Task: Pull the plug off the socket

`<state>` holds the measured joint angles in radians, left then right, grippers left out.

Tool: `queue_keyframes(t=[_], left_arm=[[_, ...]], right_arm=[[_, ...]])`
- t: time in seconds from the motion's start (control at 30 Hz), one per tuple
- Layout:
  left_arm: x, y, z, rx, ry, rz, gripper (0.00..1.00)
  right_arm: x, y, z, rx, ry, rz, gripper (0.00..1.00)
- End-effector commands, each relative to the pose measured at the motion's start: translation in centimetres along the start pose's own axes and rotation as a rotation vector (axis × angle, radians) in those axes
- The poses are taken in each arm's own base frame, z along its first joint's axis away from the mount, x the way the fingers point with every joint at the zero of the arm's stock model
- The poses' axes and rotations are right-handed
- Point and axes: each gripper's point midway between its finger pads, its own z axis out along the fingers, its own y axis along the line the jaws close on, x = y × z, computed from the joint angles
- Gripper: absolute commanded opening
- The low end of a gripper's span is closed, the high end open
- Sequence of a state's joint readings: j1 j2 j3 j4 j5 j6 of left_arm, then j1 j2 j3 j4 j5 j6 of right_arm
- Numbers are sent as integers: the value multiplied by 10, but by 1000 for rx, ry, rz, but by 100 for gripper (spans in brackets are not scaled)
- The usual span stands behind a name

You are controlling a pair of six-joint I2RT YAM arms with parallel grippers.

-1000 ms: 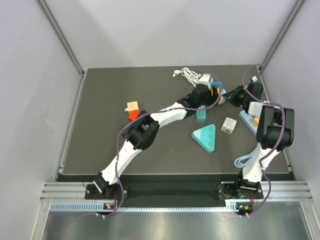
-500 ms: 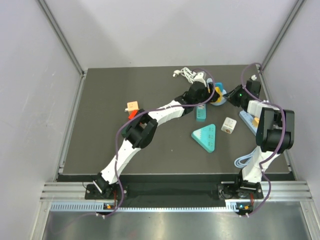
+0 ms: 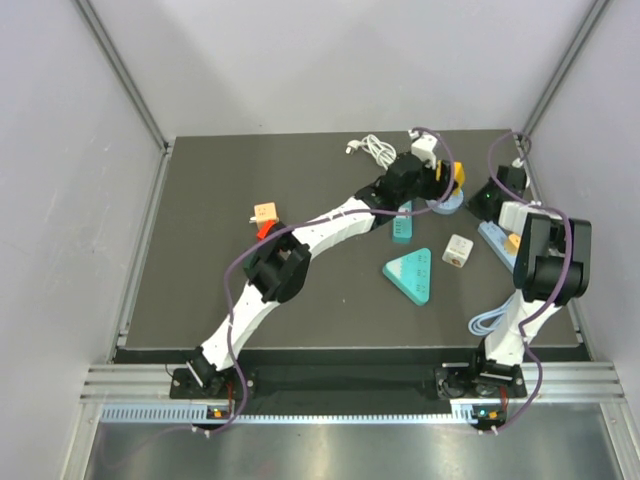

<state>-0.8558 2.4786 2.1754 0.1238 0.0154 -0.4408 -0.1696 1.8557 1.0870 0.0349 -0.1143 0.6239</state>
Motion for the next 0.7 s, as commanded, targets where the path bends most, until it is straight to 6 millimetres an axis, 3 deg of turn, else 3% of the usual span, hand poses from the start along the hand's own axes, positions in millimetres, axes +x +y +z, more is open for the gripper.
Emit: queue_keyframes(t=[0.0, 0.07, 0.17, 0.23, 0.27, 0.3, 0.43, 0.5, 0.53, 0.57, 0.67], left_arm=[[-78, -80, -30, 125, -141, 242, 0], [-79, -68, -41, 76, -149, 208, 0], [-99, -67, -63, 58, -187, 188, 0], [-96, -57, -73, 27, -145, 199, 0], [-113, -61, -88, 26, -164, 197, 0], [-98, -48, -94, -2, -119, 197, 0], [-97, 3, -139, -138, -57, 149, 0], [-81, 27, -167, -204, 45, 119, 0], [-90, 45, -184, -251, 55, 106, 0], [-71, 64, -197, -305, 129, 90, 0], [-65, 106, -233, -396, 209, 41, 0]], right_arm=[[6, -24, 4, 91, 2, -15, 0], [7, -24, 4, 89, 5, -18, 0], [6, -20, 3, 54, 2, -22, 0], [2, -12, 1, 3, -18, -27, 0], [3, -11, -2, -12, -18, -33, 0], [3, -8, -3, -22, -18, -41, 0], [3, -1, -6, -61, -9, -49, 0], [1, 3, -8, -76, -12, -53, 0], [2, 4, -9, -82, -9, -52, 0], [2, 6, -10, -91, -7, -53, 0], [2, 7, -9, -100, 3, -50, 0]])
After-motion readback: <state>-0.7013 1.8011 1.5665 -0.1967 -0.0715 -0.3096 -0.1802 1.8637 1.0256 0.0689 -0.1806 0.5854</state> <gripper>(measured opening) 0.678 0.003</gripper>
